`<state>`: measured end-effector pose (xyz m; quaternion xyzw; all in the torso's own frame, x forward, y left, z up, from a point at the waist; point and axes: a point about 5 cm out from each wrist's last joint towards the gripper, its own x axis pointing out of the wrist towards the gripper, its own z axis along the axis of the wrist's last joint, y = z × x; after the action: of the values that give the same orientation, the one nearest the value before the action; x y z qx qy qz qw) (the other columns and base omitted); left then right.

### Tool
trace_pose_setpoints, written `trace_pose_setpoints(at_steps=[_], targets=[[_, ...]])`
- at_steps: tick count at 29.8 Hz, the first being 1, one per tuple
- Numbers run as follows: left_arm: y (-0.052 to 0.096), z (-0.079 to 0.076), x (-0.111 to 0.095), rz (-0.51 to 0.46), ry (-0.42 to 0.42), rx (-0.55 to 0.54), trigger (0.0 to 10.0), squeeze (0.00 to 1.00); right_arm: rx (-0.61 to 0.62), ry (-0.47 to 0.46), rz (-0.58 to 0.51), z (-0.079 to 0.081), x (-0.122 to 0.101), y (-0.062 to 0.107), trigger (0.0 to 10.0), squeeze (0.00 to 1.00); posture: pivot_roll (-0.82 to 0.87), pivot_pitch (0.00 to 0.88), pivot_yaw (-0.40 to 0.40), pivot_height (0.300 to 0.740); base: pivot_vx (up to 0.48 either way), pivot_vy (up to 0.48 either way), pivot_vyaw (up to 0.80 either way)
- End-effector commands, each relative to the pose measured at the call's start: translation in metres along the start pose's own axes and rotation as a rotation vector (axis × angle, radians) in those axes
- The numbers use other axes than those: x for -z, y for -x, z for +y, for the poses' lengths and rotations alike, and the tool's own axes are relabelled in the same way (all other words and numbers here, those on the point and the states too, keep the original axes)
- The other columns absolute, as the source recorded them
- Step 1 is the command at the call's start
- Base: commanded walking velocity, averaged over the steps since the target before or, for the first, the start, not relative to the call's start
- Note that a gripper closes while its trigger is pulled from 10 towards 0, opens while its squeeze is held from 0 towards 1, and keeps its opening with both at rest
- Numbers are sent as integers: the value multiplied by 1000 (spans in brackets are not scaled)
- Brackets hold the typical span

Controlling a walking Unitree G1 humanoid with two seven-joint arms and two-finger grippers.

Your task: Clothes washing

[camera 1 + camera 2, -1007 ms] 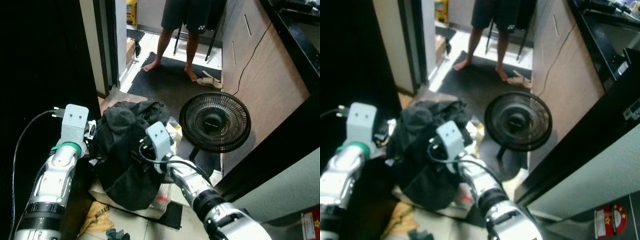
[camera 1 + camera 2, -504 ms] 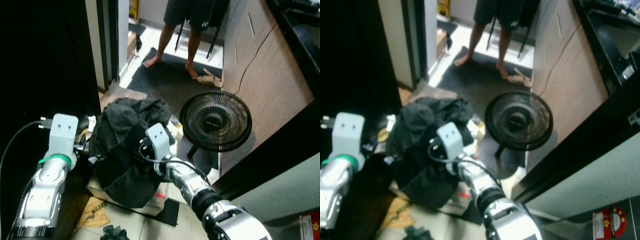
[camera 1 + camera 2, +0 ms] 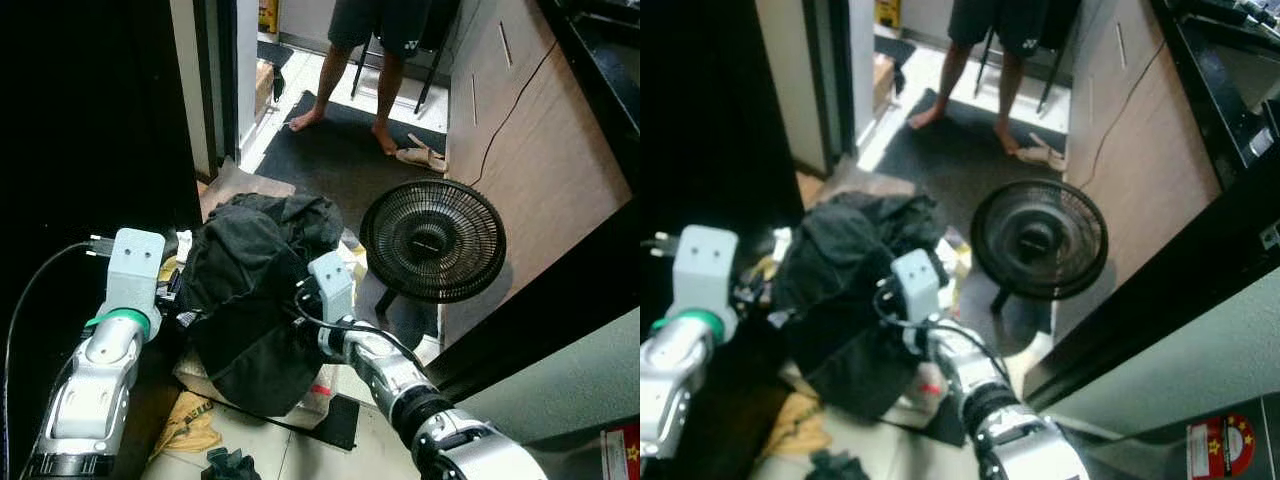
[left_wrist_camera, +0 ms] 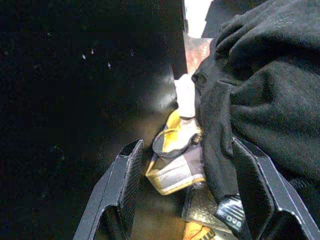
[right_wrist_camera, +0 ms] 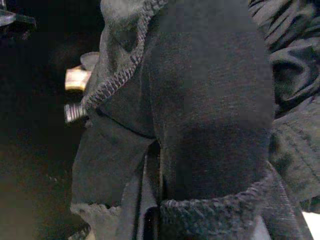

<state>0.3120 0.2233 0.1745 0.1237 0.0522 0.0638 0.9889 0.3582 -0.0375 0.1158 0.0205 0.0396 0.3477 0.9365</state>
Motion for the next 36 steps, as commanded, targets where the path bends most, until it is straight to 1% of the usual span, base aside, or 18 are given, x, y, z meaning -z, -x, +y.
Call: trace_pose_setpoints(at_steps=[1, 6, 10, 12, 15, 18, 19, 20, 21, 22, 24, 26, 27, 29, 31, 32, 34, 36], targets=[[2, -6, 0, 7, 0, 26, 10000, 0, 50, -37, -50, -14, -1, 9, 0, 0, 173, 210, -78, 740, 0, 0, 0], [2, -8, -4, -2, 3, 32, 10000, 0, 72, -43, -112, -22, -12, 12, 0, 0, 167, 203, -74, 740, 0, 0, 0], [0, -12, -11, -26, 11, 51, 10000, 0, 127, -39, -240, -41, -35, 22, 0, 0, 150, 180, -64, 740, 0, 0, 0], [-4, -18, -21, -59, 22, 76, 10000, 0, 215, 15, -424, -64, -79, 40, 0, 0, 120, 143, -46, 740, 0, 0, 0], [-5, -21, -24, -70, 25, 86, 10000, 0, 246, 43, -479, -70, -96, 46, 0, 0, 118, 139, -44, 740, 0, 0, 0], [-5, -35, -43, -125, 40, 146, 10000, 0, 368, 157, -718, -91, -174, 74, 0, 0, 93, 100, -26, 740, 0, 0, 0], [-5, -35, -43, -125, 40, 146, 10000, 0, 368, 157, -718, -91, -174, 74, 0, 0, 93, 100, -26, 740, 0, 0, 0], [-5, -40, -49, -145, 49, 171, 10000, 0, 403, 194, -798, -95, -200, 86, 10000, 0, 84, 91, -21, 740, 0, 0, 0], [-5, -40, -49, -145, 49, 171, 10000, 0, 403, 194, -798, -95, -200, 86, 10000, 0, 84, 91, -21, 740, 0, 0, 0], [-4, -45, -56, -165, 58, 194, 10000, 0, 427, 226, -873, -97, -223, 97, 10000, 0, 76, 77, -14, 740, 0, 0, 0], [-4, -45, -56, -165, 58, 194, 10000, 0, 427, 226, -873, -97, -223, 97, 10000, 0, 76, 77, -14, 740, 0, 0, 0], [-3, -52, -69, -201, 78, 227, 10000, 0, 450, 290, -1009, -97, -262, 120, 10000, 0, 70, 63, -9, 740, 0, 0, 0], [-3, -52, -69, -201, 78, 227, 10000, 0, 450, 290, -1009, -97, -262, 120, 10000, 0, 70, 63, -9, 740, 0, 0, 0], [-4, -55, -77, -223, 91, 242, 10000, 0, 437, 366, -1204, -83, -309, 153, 10000, 0, 62, 51, -6, 740, 0, 0, 0], [-4, -55, -77, -223, 91, 242, 10000, 0, 437, 366, -1204, -83, -309, 153, 10000, 0, 62, 51, -6, 740, 0, 0, 0], [-5, -54, -79, -228, 97, 240, 10000, 0, 423, 406, -1317, -72, -333, 173, 10000, 0, 58, 42, -8, 740, 0, 0, 0], [-5, -53, -82, -233, 115, 236, 10000, 0, 405, 449, -1369, -61, -345, 184, 10000, 0, 57, 35, -11, 740, 0, 0, 0], [-4, -52, -85, -241, 140, 239, 10000, 0, 402, 484, -1343, -56, -344, 183, 10000, 0, 58, 30, -18, 740, 0, 0, 0]])
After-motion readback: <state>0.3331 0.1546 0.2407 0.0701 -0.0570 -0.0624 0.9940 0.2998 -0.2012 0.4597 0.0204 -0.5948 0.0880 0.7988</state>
